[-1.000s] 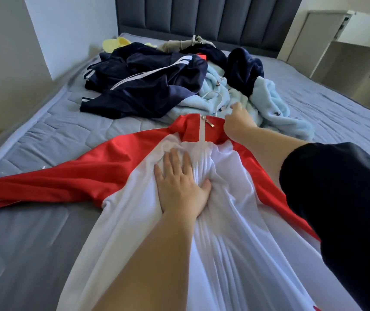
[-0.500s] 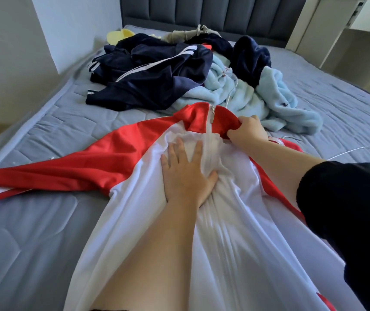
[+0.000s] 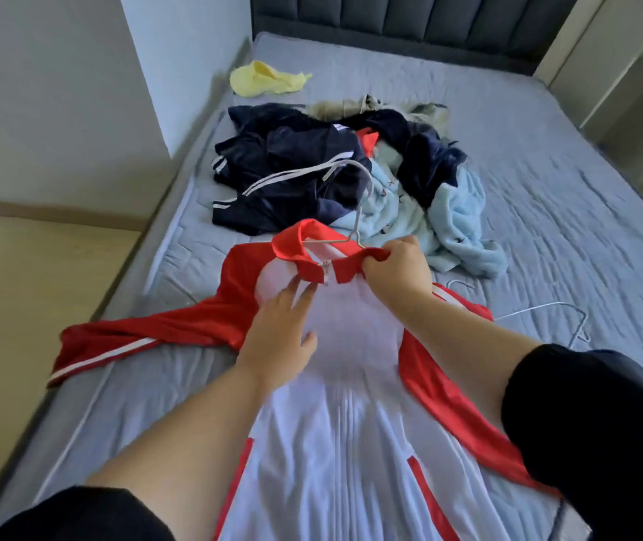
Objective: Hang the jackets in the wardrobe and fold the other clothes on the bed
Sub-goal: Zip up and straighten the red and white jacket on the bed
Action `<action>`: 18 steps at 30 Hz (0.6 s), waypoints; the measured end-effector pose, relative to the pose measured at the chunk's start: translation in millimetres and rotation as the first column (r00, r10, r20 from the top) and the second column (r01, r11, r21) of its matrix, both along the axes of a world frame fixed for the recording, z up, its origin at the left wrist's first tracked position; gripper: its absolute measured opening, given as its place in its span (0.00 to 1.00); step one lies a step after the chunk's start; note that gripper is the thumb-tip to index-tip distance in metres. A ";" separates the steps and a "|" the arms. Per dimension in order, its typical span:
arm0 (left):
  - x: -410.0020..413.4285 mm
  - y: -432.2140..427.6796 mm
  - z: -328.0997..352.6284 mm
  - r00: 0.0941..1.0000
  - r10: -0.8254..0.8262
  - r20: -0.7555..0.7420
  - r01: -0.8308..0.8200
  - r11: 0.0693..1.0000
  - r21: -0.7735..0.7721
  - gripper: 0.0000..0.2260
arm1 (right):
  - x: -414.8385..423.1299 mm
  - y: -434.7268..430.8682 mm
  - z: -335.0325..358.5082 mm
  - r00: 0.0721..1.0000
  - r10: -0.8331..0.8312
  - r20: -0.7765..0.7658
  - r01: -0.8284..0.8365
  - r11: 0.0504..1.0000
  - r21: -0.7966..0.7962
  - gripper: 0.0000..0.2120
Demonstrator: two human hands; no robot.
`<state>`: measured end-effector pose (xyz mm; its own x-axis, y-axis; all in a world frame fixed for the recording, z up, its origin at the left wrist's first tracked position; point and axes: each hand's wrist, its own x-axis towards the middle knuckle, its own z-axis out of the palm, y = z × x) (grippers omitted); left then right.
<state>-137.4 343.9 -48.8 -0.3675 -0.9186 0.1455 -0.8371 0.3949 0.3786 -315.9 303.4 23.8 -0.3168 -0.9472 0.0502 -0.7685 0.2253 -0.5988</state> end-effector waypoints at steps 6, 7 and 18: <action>52.1 13.2 206.7 0.927 0.208 -0.313 -0.290 0.925 -0.245 0.15 | 45.5 24.5 167.6 0.994 0.072 0.077 -0.071 0.997 -0.011 0.11; 62.6 15.2 241.6 0.918 0.219 -0.331 -0.318 0.906 -0.281 0.16 | 53.8 29.4 199.4 0.992 0.085 0.090 -0.083 0.996 -0.021 0.10; 219.0 59.2 543.7 0.898 0.267 -0.348 -0.156 0.936 0.316 0.08 | 173.0 81.5 490.0 0.939 0.315 0.136 -0.282 0.935 -0.217 0.06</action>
<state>81.6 403.1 494.9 -0.1269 -0.9914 -0.0334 -0.6583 0.0590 0.7504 -142.9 385.0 513.8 -0.0405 -0.9767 0.2109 -0.6683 -0.1304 -0.7324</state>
